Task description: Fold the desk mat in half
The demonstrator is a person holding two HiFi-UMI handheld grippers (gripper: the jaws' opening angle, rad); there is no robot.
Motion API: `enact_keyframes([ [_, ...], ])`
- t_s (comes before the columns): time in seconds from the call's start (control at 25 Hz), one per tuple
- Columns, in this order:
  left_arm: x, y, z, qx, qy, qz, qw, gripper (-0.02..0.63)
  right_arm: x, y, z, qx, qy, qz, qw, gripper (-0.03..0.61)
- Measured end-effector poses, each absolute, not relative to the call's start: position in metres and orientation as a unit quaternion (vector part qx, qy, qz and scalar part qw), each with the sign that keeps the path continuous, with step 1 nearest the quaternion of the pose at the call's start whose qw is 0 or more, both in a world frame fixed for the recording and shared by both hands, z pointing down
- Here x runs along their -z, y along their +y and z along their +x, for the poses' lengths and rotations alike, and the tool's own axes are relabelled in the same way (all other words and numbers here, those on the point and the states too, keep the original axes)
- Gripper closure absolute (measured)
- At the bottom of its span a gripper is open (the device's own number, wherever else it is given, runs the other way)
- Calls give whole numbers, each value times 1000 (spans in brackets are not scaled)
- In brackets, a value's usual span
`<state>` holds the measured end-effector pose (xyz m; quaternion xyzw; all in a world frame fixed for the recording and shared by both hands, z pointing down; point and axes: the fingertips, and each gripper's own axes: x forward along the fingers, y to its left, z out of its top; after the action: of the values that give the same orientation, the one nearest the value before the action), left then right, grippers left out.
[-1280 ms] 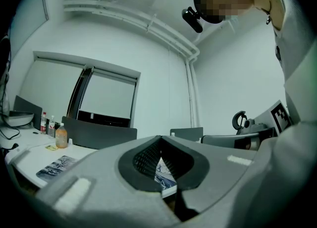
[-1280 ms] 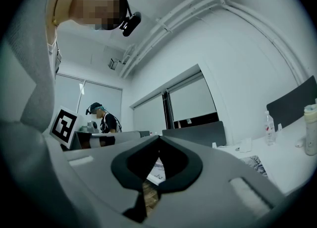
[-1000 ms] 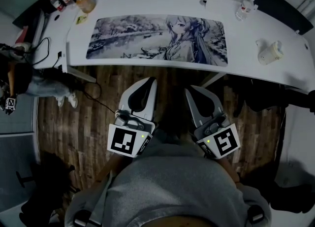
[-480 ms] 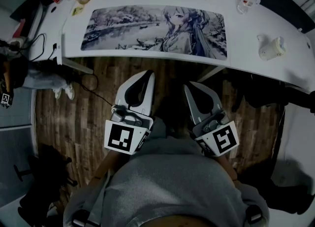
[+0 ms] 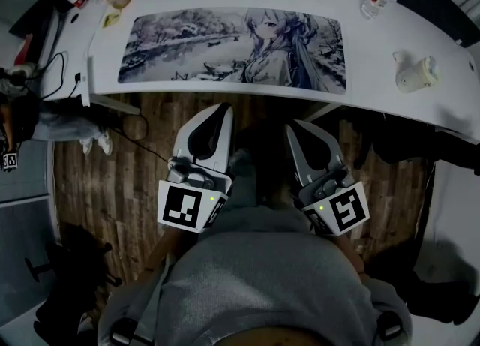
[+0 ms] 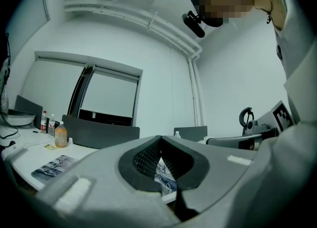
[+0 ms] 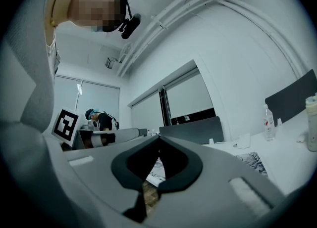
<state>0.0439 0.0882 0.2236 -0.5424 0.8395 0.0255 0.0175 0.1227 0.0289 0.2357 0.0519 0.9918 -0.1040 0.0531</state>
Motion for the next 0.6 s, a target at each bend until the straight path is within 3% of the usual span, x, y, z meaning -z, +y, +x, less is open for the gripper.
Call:
enact_keyframes([
  [0.6, -207, 12, -78, -28, 818, -573, 37, 617, -222, -46, 8, 83, 994, 16, 70, 577],
])
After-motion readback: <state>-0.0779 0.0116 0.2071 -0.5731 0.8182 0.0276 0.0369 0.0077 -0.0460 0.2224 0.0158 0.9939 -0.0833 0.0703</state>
